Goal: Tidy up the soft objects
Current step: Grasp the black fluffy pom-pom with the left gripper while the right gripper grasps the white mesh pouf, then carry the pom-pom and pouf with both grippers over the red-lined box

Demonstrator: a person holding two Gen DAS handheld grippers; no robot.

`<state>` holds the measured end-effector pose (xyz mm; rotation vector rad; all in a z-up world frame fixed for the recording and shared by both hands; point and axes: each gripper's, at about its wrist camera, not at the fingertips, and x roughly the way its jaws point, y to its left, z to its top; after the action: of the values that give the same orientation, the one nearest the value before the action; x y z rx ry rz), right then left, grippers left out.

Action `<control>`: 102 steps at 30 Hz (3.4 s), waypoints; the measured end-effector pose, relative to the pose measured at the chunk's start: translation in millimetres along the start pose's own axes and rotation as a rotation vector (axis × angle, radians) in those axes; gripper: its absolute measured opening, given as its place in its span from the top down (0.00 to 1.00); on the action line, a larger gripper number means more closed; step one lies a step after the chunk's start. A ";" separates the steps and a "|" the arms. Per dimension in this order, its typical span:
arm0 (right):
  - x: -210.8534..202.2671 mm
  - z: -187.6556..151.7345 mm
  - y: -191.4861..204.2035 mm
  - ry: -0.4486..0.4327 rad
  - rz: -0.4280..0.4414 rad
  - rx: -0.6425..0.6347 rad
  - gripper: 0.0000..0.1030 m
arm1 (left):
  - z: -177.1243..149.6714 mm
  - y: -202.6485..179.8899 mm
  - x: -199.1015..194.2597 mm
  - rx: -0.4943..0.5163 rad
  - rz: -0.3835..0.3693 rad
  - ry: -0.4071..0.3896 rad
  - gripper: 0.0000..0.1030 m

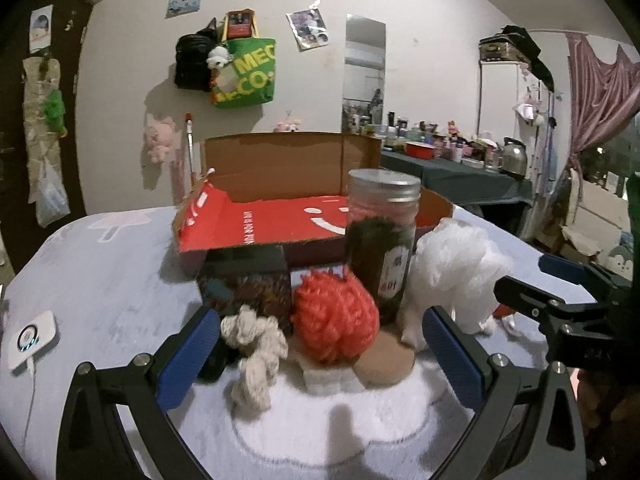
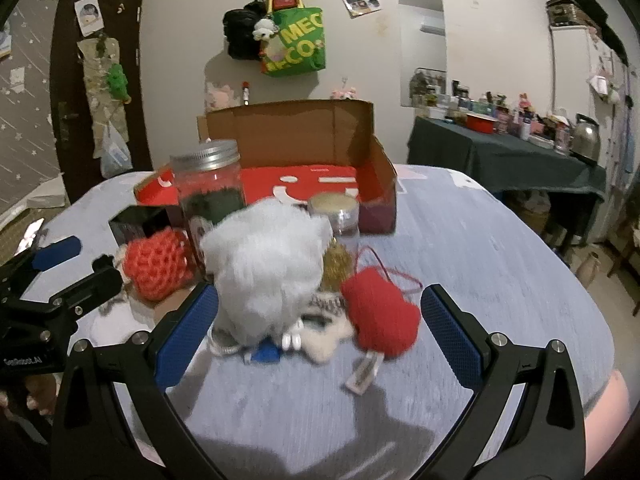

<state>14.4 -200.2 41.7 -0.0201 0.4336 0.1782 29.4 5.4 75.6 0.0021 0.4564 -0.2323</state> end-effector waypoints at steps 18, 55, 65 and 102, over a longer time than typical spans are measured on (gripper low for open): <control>30.9 19.2 -4.4 0.057 0.106 0.019 0.00 | -1.8 85.1 9.4 -0.052 0.079 0.140 0.07; 9.0 32.1 1.9 -0.004 0.251 -0.032 0.64 | 31.1 54.5 7.7 0.036 -0.085 0.149 0.76; -1.6 58.9 -17.0 -0.065 0.243 -0.020 0.64 | 58.3 57.1 11.4 0.053 -0.099 0.124 0.76; 303.2 212.2 -12.8 0.427 0.202 -0.164 0.64 | 167.2 88.6 262.9 0.133 -0.071 0.448 0.75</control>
<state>375.4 -149.8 106.8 -0.1778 0.8469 0.4116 351.3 24.3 106.5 0.1709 0.8873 -0.3330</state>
